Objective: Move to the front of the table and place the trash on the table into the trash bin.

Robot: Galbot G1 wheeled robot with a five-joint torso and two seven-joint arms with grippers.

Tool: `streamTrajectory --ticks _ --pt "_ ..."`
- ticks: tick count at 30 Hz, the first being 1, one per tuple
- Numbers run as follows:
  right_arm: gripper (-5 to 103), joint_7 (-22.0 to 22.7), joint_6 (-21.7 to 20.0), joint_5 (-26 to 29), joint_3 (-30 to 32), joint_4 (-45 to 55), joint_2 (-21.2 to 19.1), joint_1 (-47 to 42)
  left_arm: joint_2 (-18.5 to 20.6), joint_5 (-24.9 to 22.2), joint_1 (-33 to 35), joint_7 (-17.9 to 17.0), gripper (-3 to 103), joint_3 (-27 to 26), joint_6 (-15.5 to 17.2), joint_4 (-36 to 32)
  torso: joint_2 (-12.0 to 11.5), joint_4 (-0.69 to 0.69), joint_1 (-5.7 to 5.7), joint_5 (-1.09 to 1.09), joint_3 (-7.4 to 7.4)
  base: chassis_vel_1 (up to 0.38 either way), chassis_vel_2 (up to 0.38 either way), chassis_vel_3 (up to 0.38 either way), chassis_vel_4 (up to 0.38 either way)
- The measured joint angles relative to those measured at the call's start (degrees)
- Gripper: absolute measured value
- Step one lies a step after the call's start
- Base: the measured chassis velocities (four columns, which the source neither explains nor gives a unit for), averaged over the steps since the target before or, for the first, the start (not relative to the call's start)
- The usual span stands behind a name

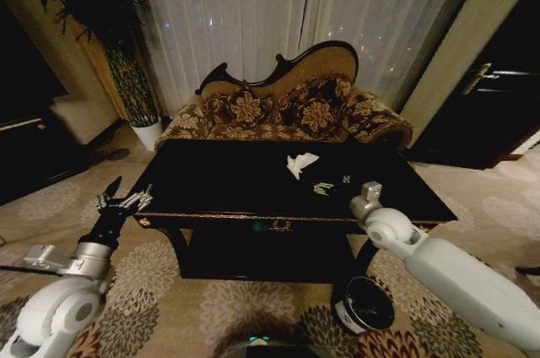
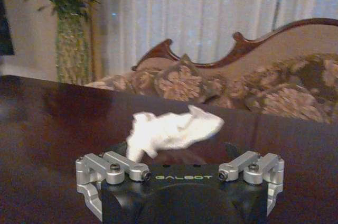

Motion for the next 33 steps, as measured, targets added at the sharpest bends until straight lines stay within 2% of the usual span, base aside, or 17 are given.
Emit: streamTrajectory --ticks 5,16,27,32,33 --pt "100 0.5 -0.4 0.6 -7.8 -3.0 2.7 7.6 0.0 0.0 0.0 0.0 100 0.0 0.0 0.0 0.0 0.01 0.00 0.00 0.00 0.000 0.000 0.000 0.000" --pt "100 -0.2 -0.3 0.6 -16.5 -9.8 5.2 16.3 0.0 0.0 0.0 0.0 100 0.0 0.0 0.0 0.0 0.00 -0.01 0.00 0.00 0.000 0.000 0.000 0.000" --pt "100 -0.5 0.0 0.2 -20.6 -16.5 10.2 21.7 0.0 0.0 0.0 0.0 100 0.0 0.0 0.0 0.0 0.01 -0.01 0.00 0.00 0.000 0.000 0.000 0.000" --pt "102 -0.8 0.4 -0.2 -21.6 -18.0 11.1 22.6 0.0 0.0 0.0 0.0 100 0.0 0.0 0.0 0.0 0.00 -0.01 0.01 0.00 0.000 0.000 0.000 0.000" --pt "97 -0.8 0.5 -0.3 -21.8 -18.3 11.3 22.9 0.0 0.0 0.0 0.0 100 0.0 0.0 0.0 0.0 0.00 -0.01 0.01 0.00 0.000 0.000 0.000 0.000"
